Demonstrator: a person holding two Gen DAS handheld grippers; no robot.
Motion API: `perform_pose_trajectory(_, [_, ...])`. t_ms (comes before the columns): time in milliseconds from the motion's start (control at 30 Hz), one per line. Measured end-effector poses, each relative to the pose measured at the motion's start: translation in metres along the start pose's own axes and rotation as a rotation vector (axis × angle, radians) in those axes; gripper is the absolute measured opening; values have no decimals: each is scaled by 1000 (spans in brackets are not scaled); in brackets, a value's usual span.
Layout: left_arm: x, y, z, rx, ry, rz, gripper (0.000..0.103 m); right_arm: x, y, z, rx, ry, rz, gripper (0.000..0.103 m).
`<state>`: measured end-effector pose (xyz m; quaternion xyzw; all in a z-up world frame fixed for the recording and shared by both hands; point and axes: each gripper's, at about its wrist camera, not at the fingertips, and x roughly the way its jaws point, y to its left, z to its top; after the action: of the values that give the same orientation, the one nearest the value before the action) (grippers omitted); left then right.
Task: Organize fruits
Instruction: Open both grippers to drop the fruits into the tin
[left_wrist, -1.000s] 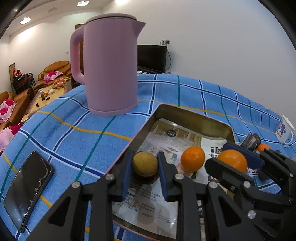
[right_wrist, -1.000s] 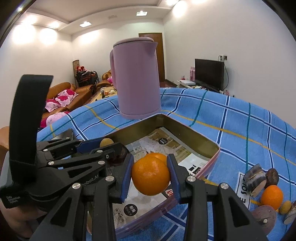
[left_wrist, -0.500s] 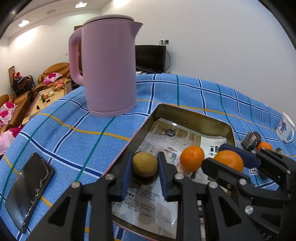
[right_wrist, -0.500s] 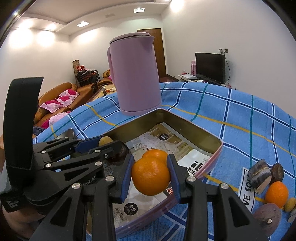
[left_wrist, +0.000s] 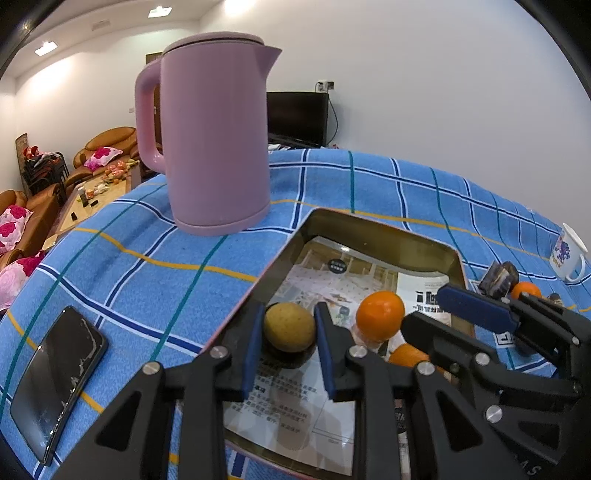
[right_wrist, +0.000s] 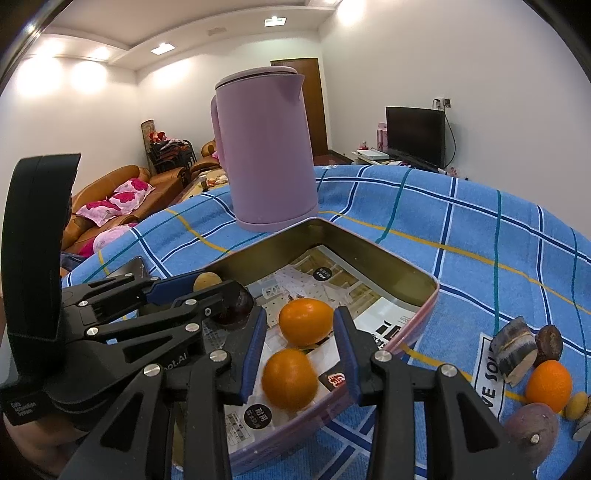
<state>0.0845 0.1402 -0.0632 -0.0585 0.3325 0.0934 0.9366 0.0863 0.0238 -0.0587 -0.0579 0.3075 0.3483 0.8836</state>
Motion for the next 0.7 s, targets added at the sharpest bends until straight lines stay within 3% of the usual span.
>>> perform_pose_trajectory(167, [0, 1, 0, -14, -3, 9, 37, -1, -3, 0, 14, -3, -11, 48])
perform_pose_trajectory(433, [-9, 4, -1, -29, -41, -1, 43, -8, -6, -1, 28, -39, -28, 58])
perform_pose_trajectory(533, [-11, 2, -2, -30, -47, -8, 55, -14, -13, -1, 56, -69, -49, 63])
perform_pose_trajectory(600, [-15, -3, -3, -25, -63, 13, 68, -21, -15, -2, 55, -89, -86, 64])
perform_pose_trajectory(700, [-25, -12, -1, -17, -84, -10, 72, -37, -21, -3, 49, -123, -131, 64])
